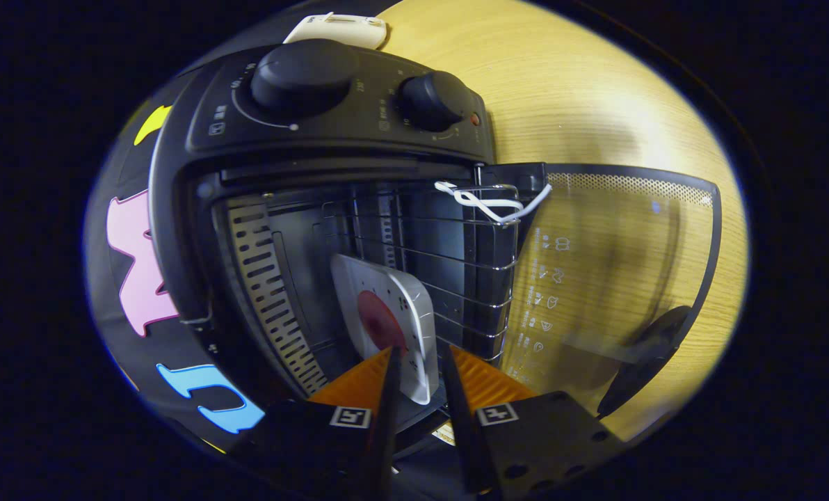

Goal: Open the toaster oven, put the food inside, and close the toaster oven door.

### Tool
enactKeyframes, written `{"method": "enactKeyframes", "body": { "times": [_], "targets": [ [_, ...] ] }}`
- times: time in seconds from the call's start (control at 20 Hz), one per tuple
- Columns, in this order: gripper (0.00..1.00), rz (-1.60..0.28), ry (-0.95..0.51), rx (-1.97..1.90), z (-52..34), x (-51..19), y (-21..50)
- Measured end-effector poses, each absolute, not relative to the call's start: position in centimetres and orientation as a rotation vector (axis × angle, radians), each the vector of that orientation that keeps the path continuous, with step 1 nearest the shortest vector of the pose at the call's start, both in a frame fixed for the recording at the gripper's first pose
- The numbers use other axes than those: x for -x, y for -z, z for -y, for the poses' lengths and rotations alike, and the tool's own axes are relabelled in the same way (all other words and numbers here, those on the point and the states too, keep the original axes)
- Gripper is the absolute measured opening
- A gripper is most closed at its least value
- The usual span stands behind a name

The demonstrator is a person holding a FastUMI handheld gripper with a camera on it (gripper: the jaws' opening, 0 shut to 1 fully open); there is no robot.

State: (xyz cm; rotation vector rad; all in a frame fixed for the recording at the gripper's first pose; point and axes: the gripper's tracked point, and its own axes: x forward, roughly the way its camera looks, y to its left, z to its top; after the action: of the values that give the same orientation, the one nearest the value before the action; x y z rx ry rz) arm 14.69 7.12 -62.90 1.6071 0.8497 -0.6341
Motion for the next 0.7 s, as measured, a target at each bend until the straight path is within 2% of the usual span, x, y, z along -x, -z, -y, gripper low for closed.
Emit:
{"method": "enactKeyframes", "body": {
  "times": [0.05, 0.15, 0.3, 0.45, 0.7],
  "targets": [
    [0.45, -0.857, 0.620, -1.595, -7.2, -14.2, 62.3],
    [0.45, -0.879, 0.583, -1.547, -7.0, -12.4, 61.3],
    [0.99, -0.928, 0.535, -1.397, -6.3, -8.1, 59.6],
    [0.99, -0.945, 0.440, -1.205, -5.7, -5.0, 57.8],
    [0.99, -1.006, 0.254, -0.610, -5.0, 0.4, 57.3]
  ]
}}
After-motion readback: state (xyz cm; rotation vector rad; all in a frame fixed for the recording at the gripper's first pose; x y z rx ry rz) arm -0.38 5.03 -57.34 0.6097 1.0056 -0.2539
